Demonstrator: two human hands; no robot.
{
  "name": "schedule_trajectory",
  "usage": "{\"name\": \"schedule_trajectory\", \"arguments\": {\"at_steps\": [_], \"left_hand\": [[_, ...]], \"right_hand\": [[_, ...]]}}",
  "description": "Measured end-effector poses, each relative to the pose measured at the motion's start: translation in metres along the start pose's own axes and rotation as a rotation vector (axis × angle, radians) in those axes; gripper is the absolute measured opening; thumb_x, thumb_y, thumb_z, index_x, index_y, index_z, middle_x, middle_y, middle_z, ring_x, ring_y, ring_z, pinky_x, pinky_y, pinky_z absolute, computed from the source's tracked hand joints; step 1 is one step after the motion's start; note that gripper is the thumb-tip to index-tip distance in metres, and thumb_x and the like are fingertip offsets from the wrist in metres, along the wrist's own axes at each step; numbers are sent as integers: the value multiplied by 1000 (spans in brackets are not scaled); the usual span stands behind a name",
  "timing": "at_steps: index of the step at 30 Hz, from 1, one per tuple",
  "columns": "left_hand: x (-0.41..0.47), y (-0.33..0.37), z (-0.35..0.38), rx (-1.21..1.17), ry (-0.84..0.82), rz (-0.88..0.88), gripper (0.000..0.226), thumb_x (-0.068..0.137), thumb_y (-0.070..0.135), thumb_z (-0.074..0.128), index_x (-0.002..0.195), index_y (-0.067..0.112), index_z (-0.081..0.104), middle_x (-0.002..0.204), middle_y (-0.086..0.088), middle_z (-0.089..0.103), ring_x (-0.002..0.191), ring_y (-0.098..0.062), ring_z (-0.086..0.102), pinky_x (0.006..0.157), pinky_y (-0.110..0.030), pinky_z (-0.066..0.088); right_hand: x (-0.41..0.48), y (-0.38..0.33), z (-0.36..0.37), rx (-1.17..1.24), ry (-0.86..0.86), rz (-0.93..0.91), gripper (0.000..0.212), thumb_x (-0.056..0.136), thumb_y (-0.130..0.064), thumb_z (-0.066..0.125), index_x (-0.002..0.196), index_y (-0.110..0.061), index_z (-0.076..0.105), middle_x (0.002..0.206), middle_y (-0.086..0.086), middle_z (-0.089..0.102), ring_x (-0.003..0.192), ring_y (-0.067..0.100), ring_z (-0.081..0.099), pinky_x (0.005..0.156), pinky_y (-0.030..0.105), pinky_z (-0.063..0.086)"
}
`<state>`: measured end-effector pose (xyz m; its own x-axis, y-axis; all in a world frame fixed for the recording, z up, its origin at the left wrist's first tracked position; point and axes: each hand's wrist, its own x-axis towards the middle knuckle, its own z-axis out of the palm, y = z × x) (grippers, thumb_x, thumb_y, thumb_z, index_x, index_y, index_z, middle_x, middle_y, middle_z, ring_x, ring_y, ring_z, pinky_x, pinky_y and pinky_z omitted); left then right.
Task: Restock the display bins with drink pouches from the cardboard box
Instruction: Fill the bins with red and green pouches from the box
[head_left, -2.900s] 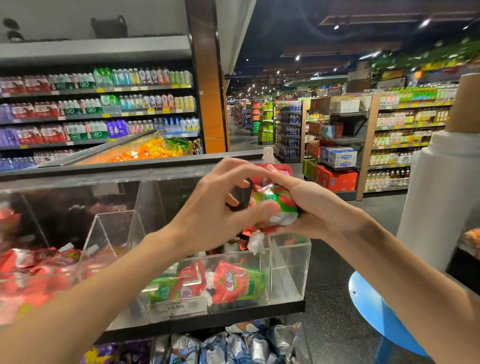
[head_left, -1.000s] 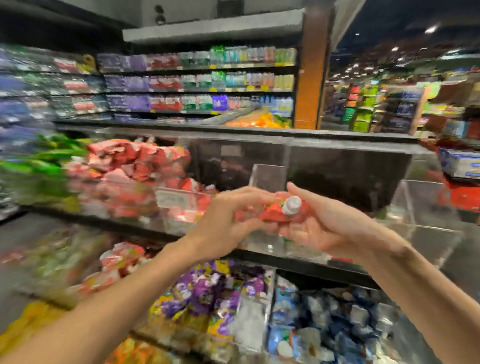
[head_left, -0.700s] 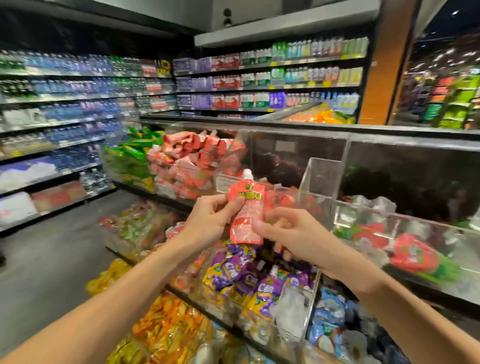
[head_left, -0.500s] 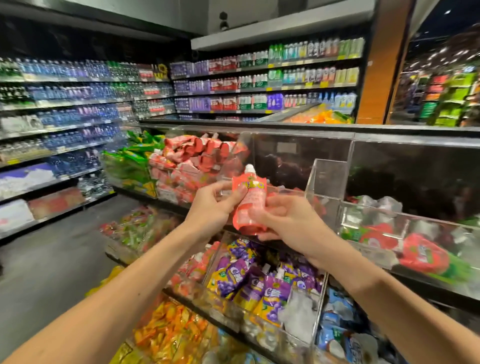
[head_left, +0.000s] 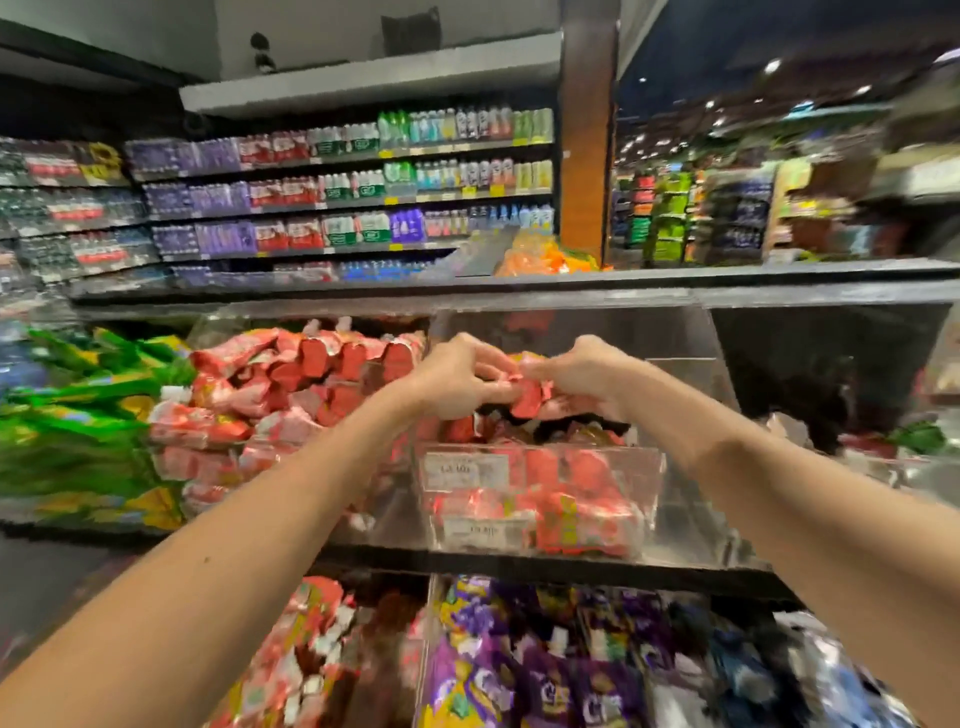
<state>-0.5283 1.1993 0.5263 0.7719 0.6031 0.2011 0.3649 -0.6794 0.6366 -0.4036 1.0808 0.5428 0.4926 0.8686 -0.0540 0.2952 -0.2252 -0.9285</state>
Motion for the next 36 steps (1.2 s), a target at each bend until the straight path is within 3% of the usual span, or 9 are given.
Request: {"name": "schedule_trajectory", "arguments": {"at_steps": [5,9,13,16,21,25,28,32,36], "left_hand": [[34,-24,17,488,-108,88,11,88,30,70,91,19,71,94,-10,71,93,-28,68,71,-30,48],[39,-30,26,636,-122,92,22,90,32,67,108,19,68,95,-7,63,99,-32,64,71,-35,45],[37,-32,29,704,-110,103,26,92,30,64,115,18,66,109,-9,66,102,-33,64,71,-35,42],[34,-29,28,711,-147,89,30,95,31,62,120,16,64,113,-11,65,102,-32,64,74,-37,46],[12,-14,11,595,-37,105,41,93,40,61,131,24,61,127,-7,65,117,-31,60,97,-43,50],[-37,22,4,385,140,187,21,90,37,67,106,25,74,102,4,75,93,-15,70,86,-37,56],[-86,58,32,245,170,295,22,88,32,73,109,25,72,100,9,73,89,-6,67,84,-26,53],[-141,129,123,46,117,381,21,84,37,77,103,31,70,88,15,70,78,0,65,72,-14,49],[-184,208,269,-58,-56,476,29,79,48,74,100,29,69,92,15,68,78,-3,61,69,-6,41]], "right_hand": [[44,17,27,-244,30,157,26,99,-21,61,76,-10,57,49,1,59,38,6,56,40,18,47],[58,22,35,-370,91,226,26,98,-26,61,84,-5,60,61,2,57,41,10,55,35,15,43],[67,29,46,-358,75,264,37,96,-36,62,76,-5,58,67,10,67,57,22,67,83,43,61],[64,31,41,-416,126,201,37,96,-37,62,85,-2,65,75,14,70,65,26,69,81,44,61],[28,23,25,-357,234,-27,26,92,-24,63,98,-1,74,94,18,74,79,30,74,77,43,62],[-56,31,-5,-325,299,-300,21,91,-29,66,109,-22,74,94,-3,75,86,13,69,85,34,57],[-142,71,-40,-301,314,-396,30,86,-43,70,111,-26,72,90,-13,72,79,2,64,79,25,54],[-263,167,-101,-147,436,-288,28,84,-38,76,109,-27,71,94,-14,69,78,-2,65,70,11,49],[-379,283,-169,-117,677,-53,26,81,-36,78,105,-36,67,95,-15,69,85,1,66,74,20,54]]}}
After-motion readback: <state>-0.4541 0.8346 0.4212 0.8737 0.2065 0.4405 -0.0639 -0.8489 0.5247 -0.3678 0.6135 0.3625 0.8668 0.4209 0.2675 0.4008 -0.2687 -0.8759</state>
